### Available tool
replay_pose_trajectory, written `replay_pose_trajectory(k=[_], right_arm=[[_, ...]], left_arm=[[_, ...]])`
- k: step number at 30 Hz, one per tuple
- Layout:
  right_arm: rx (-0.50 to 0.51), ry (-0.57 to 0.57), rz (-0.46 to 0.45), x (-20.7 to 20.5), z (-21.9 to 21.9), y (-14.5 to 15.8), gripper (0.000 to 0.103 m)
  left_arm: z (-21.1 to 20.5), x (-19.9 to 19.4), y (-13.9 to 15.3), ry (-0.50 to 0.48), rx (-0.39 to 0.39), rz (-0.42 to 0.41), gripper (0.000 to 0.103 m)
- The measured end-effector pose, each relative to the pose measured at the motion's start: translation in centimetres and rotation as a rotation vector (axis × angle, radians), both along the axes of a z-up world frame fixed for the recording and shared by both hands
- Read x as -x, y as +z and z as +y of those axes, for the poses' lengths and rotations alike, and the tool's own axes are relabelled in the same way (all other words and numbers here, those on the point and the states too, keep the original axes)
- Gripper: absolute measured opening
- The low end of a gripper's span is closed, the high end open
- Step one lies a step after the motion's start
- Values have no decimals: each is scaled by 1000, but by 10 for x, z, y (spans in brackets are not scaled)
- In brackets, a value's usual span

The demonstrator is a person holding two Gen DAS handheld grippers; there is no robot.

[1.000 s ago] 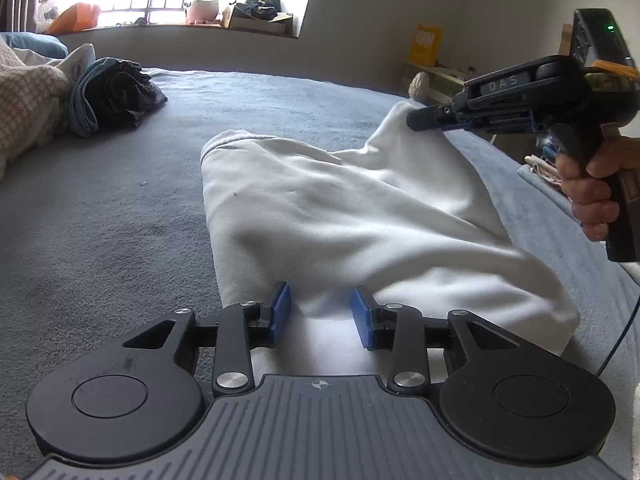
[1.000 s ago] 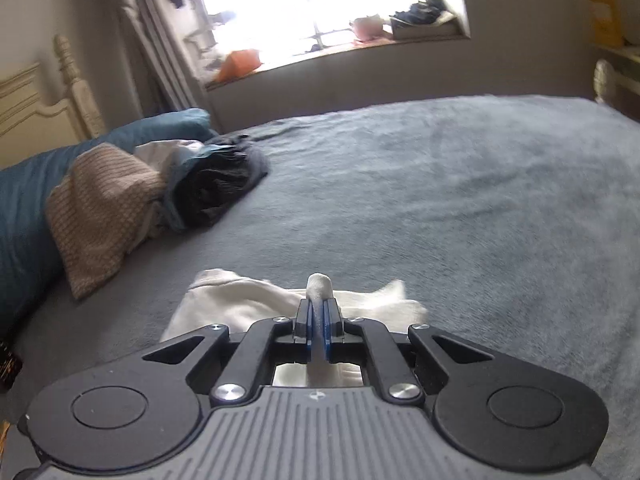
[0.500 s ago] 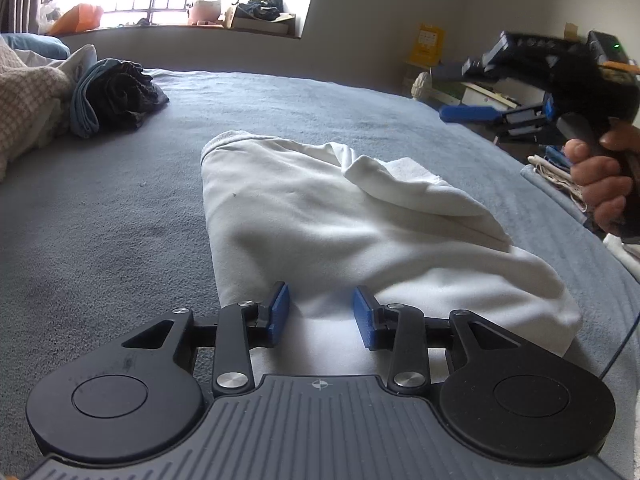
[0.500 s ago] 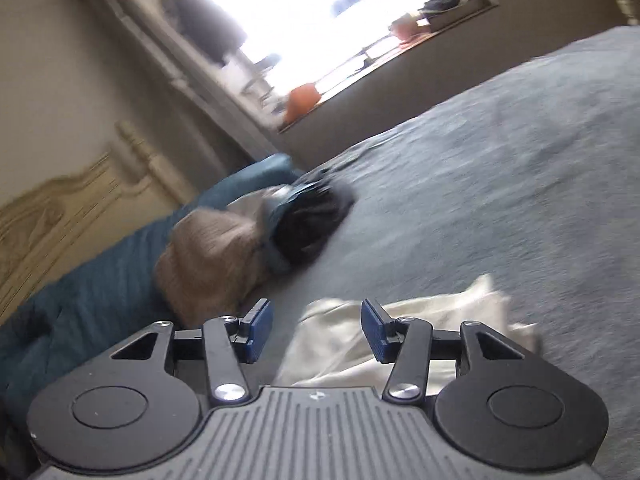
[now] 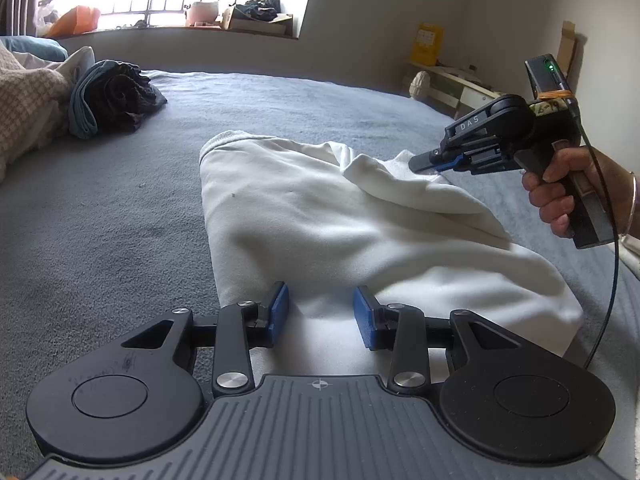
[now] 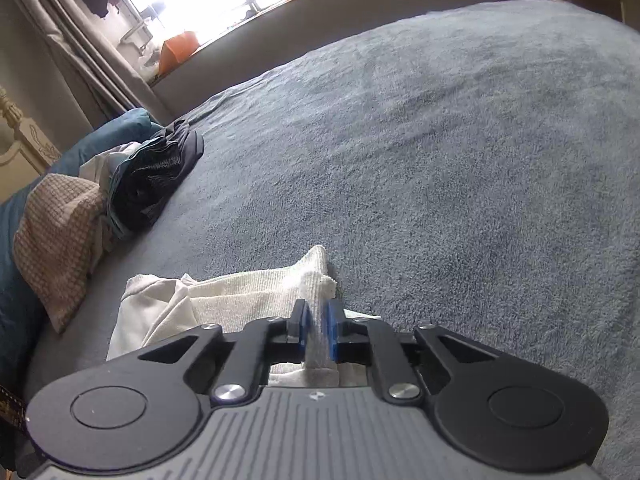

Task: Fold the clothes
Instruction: 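Grasp the sweatshirt fabric again with the right gripper and lift it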

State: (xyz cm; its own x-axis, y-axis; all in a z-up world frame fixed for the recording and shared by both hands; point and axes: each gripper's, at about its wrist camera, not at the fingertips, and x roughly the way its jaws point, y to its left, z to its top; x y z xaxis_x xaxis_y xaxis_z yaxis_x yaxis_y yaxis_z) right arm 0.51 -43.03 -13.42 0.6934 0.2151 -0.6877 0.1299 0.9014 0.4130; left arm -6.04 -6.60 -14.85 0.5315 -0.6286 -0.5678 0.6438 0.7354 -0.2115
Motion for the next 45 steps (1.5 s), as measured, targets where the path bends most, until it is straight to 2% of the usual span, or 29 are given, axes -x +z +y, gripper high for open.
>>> replay_pose_trajectory(k=[5, 9, 17, 21, 23, 25, 28, 31, 33, 35, 39, 40, 45], right_arm=[[54, 26, -132, 3, 8, 20, 7], [46, 15, -169, -9, 4, 19, 6], [14, 1, -164, -33, -5, -3, 6], [11, -27, -87, -36, -10, -27, 6], [-52, -59, -50, -35, -18, -38, 7], [-114, -115, -52, -29, -30, -38, 22], [-125, -204, -48, -12, -50, -28, 23], [-126, -205, -57, 16, -66, -11, 23], [-103, -158, -74, 39, -67, 3, 23], [-45, -56, -99, 59, -53, 20, 27], [127, 201, -146, 78, 7, 43, 48], [189, 272, -166, 80, 27, 46, 50], [464, 486, -233, 70, 110, 39, 50]], left_arm=[[-3, -1, 4, -1, -20, -1, 36], [-3, -3, 5, 8, -18, 8, 36], [-8, -2, 5, 11, -36, -2, 36], [-9, 0, 5, 1, -44, -11, 37], [-9, -2, 5, -3, -46, -11, 37], [-9, -4, 4, -5, -44, -12, 37], [-9, -5, 4, -4, -40, -11, 38], [-10, -5, 3, -2, -35, -11, 39], [-10, -6, 4, -2, -35, -13, 40], [-11, -5, 4, 1, -36, -15, 40], [-12, -5, 4, 8, -38, -17, 41], [-12, -4, 4, 10, -39, -18, 41], [-12, -3, 4, 15, -38, -23, 41]])
